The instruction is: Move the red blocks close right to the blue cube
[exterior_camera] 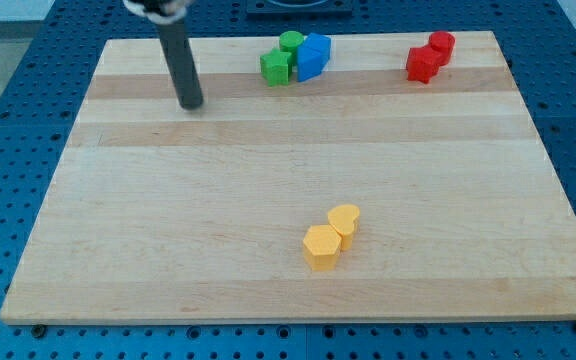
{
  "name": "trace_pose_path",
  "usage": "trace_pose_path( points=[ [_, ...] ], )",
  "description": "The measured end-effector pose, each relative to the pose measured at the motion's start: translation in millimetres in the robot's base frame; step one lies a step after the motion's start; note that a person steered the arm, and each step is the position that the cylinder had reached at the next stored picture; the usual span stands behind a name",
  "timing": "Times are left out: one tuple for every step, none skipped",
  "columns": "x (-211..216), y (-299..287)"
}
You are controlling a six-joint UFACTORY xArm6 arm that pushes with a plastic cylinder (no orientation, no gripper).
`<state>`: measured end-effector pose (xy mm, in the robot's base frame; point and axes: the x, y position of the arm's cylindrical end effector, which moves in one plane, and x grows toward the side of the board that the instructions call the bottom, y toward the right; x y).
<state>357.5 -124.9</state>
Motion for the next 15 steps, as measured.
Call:
trace_pose_path(
  points=[
    [30,104],
    [30,226],
    [14,335],
    [-35,401],
    [-95,409],
    [-121,400],
    [-122,355],
    [-122,301],
    [-122,285],
    [-140,338],
    [-165,360],
    [-166,319],
    [-157,268],
    [-153,228],
    [-157,221]
  ],
)
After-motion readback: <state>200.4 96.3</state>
